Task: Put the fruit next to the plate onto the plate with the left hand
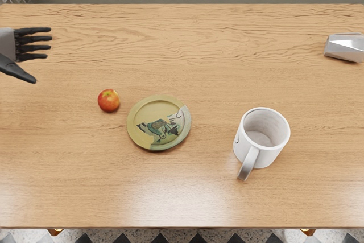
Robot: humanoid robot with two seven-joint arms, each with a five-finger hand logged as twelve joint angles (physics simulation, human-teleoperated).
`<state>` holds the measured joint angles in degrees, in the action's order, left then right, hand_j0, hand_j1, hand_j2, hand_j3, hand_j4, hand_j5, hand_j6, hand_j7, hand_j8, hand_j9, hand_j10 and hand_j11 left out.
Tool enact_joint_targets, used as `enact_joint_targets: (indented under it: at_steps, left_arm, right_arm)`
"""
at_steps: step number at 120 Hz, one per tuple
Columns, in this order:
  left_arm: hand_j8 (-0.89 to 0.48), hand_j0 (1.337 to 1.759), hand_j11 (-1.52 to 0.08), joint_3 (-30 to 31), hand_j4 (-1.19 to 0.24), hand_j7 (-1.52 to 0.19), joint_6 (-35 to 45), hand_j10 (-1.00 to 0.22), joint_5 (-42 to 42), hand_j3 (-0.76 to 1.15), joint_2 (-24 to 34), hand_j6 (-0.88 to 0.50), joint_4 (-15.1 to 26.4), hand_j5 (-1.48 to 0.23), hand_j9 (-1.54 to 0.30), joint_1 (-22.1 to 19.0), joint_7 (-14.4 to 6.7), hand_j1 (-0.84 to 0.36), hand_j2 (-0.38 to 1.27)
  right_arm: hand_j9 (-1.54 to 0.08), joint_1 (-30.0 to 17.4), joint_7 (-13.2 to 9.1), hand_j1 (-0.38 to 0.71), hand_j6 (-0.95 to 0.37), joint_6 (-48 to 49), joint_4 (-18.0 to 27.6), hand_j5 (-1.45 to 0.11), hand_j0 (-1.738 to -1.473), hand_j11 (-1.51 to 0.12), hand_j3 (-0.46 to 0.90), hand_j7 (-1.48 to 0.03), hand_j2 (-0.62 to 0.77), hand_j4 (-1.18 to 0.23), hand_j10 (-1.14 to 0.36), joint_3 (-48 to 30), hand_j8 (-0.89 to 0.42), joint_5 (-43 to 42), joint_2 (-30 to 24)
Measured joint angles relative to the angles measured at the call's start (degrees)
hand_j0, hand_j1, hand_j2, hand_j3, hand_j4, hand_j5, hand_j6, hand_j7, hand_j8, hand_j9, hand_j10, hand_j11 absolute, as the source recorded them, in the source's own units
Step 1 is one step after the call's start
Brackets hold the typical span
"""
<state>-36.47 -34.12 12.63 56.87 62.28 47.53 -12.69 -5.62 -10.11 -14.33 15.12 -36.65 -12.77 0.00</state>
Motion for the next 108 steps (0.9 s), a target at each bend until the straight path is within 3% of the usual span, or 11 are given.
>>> enact_joint_targets:
  at_steps: [16,25,38,50,61,67,82,108]
  left_arm:
    - [-0.03,1.658,-0.04,-0.1,-0.03,-0.04,-0.7,-0.03,-0.7,0.0,-1.0,-0.03,-0.7,-0.04,-0.04,-0.4,-0.4,0.31,0.01]
    - [-0.03,1.658,-0.04,0.0,-0.03,-0.04,-0.8,-0.03,1.8,0.0,-3.9,-0.03,0.3,-0.04,-0.04,0.0,-3.6,0.31,0.01]
    - [-0.03,1.658,-0.04,0.2,-0.03,-0.04,-0.9,-0.03,11.5,0.0,-5.0,-0.03,7.6,-0.04,-0.04,0.8,-7.8,0.31,0.01]
    - [-0.04,1.658,-0.04,0.8,-0.04,-0.04,1.0,-0.04,20.9,0.0,-11.2,-0.04,11.0,-0.04,-0.04,4.2,-12.0,0.31,0.01]
    - [-0.04,1.658,-0.05,4.6,-0.04,-0.05,7.2,-0.04,27.9,0.0,-14.0,-0.04,12.1,-0.05,-0.05,10.2,-14.6,0.31,0.01]
    - [-0.04,1.658,-0.05,8.6,-0.04,-0.05,10.8,-0.04,30.6,0.0,-16.9,-0.04,11.8,-0.05,-0.05,12.7,-15.3,0.3,0.01]
    - [-0.06,1.658,-0.07,15.0,-0.06,-0.07,17.0,-0.05,35.2,0.0,-19.3,-0.06,10.5,-0.07,-0.07,13.1,-16.1,0.29,0.01]
    - [-0.09,1.658,-0.11,19.0,-0.08,-0.11,27.1,-0.08,40.2,0.0,-22.1,-0.09,9.8,-0.11,-0.11,13.1,-16.2,0.25,0.02]
  right_arm:
    - [0.0,0.0,0.0,-0.35,0.0,0.0,0.0,0.0,-1.658,0.0,0.0,0.0,0.0,0.0,0.0,0.0,0.0,0.0,0.0]
    - [0.0,0.0,0.0,-0.35,0.0,0.0,0.0,0.0,-1.658,0.0,0.0,0.0,0.0,0.0,0.0,0.0,0.0,0.0,0.0]
    - [0.0,0.0,0.0,-0.35,0.0,0.0,0.0,0.0,-1.658,0.0,0.0,0.0,0.0,0.0,0.0,0.0,0.0,0.0,0.0]
    - [0.0,0.0,0.0,-0.35,0.0,0.0,0.0,0.0,-1.658,0.0,0.0,0.0,0.0,0.0,0.0,0.0,0.0,0.0,0.0]
    - [0.0,0.0,0.0,-0.35,0.0,0.0,0.0,0.0,-1.658,0.0,0.0,0.0,0.0,0.0,0.0,0.0,0.0,0.0,0.0]
    - [0.0,0.0,0.0,-0.35,0.0,0.0,0.0,0.0,-1.658,0.0,0.0,0.0,0.0,0.0,0.0,0.0,0.0,0.0,0.0]
    - [0.0,0.0,0.0,-0.35,0.0,0.0,0.0,0.0,-1.658,0.0,0.0,0.0,0.0,0.0,0.0,0.0,0.0,0.0,0.0]
    - [0.0,0.0,0.0,-0.35,0.0,0.0,0.0,0.0,-1.658,0.0,0.0,0.0,0.0,0.0,0.0,0.0,0.0,0.0,0.0]
